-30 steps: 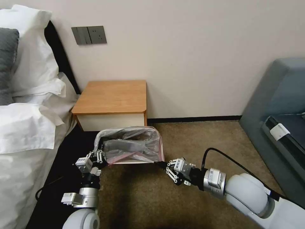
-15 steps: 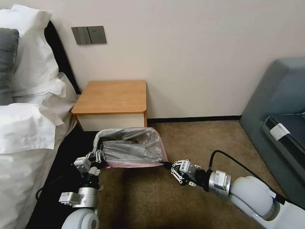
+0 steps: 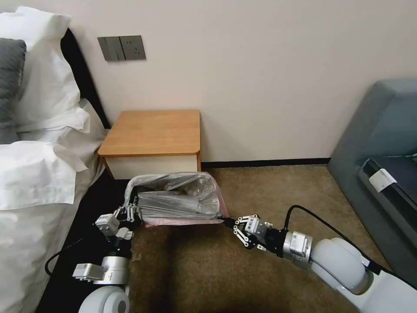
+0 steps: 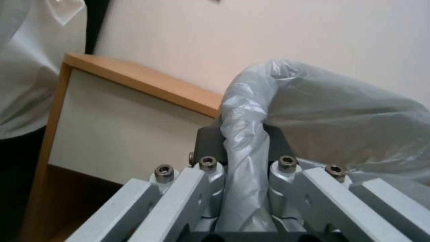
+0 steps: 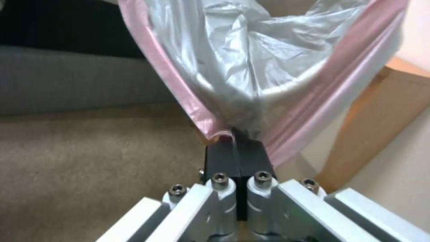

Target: Pick up the garbage bag from the table and place it over the trash can.

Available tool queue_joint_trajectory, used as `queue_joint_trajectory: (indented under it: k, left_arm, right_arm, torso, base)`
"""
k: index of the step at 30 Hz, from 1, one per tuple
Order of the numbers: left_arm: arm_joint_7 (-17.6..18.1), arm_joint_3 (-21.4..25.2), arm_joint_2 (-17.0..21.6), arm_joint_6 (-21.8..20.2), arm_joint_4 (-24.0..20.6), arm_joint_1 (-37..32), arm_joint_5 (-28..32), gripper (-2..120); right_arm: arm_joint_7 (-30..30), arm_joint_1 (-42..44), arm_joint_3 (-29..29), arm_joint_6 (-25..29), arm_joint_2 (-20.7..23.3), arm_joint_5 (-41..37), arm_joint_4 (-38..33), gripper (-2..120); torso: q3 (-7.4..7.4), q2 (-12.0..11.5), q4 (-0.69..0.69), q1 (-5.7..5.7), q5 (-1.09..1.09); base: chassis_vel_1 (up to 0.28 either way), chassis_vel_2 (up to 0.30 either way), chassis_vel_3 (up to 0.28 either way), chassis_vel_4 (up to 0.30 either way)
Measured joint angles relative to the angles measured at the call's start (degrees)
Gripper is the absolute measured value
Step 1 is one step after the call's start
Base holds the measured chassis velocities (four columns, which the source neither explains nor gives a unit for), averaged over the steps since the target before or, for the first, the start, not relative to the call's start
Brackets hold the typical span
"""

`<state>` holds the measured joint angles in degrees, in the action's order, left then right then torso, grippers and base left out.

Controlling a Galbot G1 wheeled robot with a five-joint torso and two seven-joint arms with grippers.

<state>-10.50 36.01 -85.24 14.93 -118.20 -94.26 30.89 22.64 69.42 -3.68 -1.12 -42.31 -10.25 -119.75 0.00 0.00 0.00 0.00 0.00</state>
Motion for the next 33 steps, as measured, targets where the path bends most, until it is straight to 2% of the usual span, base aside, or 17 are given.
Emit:
queue_joint_trajectory:
  k: [4, 7, 11, 12, 14, 18, 19, 22, 23, 26, 29, 33]
  left_arm:
    - [0.0, 0.0, 0.0, 0.0, 0.0, 0.0, 0.0, 8]
    - [0.0, -0.1, 0.0, -0.1, 0.0, 0.2, 0.0, 8]
    - [0.0, -0.3, 0.0, -0.4, -0.1, 0.2, -0.1, 8]
    - [0.0, -0.5, 0.0, -0.5, -0.2, 0.2, -0.1, 8]
    - [0.0, -0.5, -0.1, -0.6, -0.2, 0.2, -0.1, 8]
    - [0.1, -0.6, -0.2, -0.7, -0.3, 0.1, 0.1, 8]
    - [0.1, -0.6, -0.2, -0.7, -0.3, 0.1, 0.1, 8]
    - [0.1, -0.6, -0.2, -1.0, -0.5, 0.0, 0.6, 8]
    - [0.1, -0.6, -0.2, -1.0, -0.5, 0.0, 0.6, 8]
    - [0.3, -0.6, -0.2, -1.4, -0.7, 0.1, 1.4, 8]
    - [0.3, -0.6, -0.2, -1.5, -0.7, 0.1, 1.6, 8]
    - [0.3, -0.9, -0.1, -2.1, -0.7, 0.1, 2.5, 8]
  right_arm:
    - [-0.5, -0.2, 0.5, 0.0, -0.3, 0.6, 0.2, 7]
    - [-0.8, -0.4, 0.5, 0.2, -0.6, 1.8, 0.8, 22]
    - [-0.9, -0.8, 0.9, 0.5, -1.3, 2.6, 1.5, 33]
    - [-1.1, -1.2, 1.2, 0.5, -1.8, 2.8, 1.9, 41]
    - [-1.2, -1.5, 1.5, 0.5, -2.1, 2.9, 2.2, 45]
    - [-1.6, -2.7, 2.3, 0.4, -3.3, 3.2, 3.7, 64]
    - [-1.6, -2.7, 2.3, 0.4, -3.3, 3.2, 3.7, 64]
    - [-1.7, -3.7, 3.1, 0.4, -4.2, 3.7, 4.8, 77]
    - [-1.7, -3.7, 3.1, 0.4, -4.2, 3.7, 4.8, 77]
    - [-1.8, -4.6, 4.5, 0.3, -5.2, 4.4, 5.8, 92]
    - [-1.9, -5.1, 5.6, 0.3, -5.9, 4.8, 6.2, 98]
    - [-2.1, -5.4, 7.4, 0.3, -7.5, 6.0, 7.1, 100]
  torso:
    - [0.0, 0.0, 0.0, 0.0, 0.0]
    - [0.0, 0.0, 0.0, 0.0, 0.0]
    - [0.0, 0.0, 0.0, 0.0, 0.0]
    - [0.0, 0.0, 0.0, 0.0, 0.0]
    - [0.0, 0.0, 0.0, 0.0, 0.0]
    - [0.0, 0.0, 0.0, 0.0, 0.0]
    - [0.0, 0.0, 0.0, 0.0, 0.0]
    - [0.0, 0.0, 0.0, 0.0, 0.0]
    - [0.0, 0.0, 0.0, 0.0, 0.0]
    - [0.0, 0.0, 0.0, 0.0, 0.0]
    - [0.0, 0.0, 0.0, 0.0, 0.0]
    - [0.0, 0.0, 0.0, 0.0, 0.0]
  base:
    - [0.0, 0.0, 0.0, 0.0]
    - [0.0, 0.0, 0.0, 0.0]
    - [0.0, 0.0, 0.0, 0.0]
    - [0.0, 0.0, 0.0, 0.0]
    - [0.0, 0.0, 0.0, 0.0]
    - [0.0, 0.0, 0.0, 0.0]
    - [0.0, 0.0, 0.0, 0.0]
    - [0.0, 0.0, 0.0, 0.0]
    - [0.0, 0.0, 0.0, 0.0]
    - [0.0, 0.0, 0.0, 0.0]
    - [0.0, 0.0, 0.0, 0.0]
    - [0.0, 0.0, 0.0, 0.0]
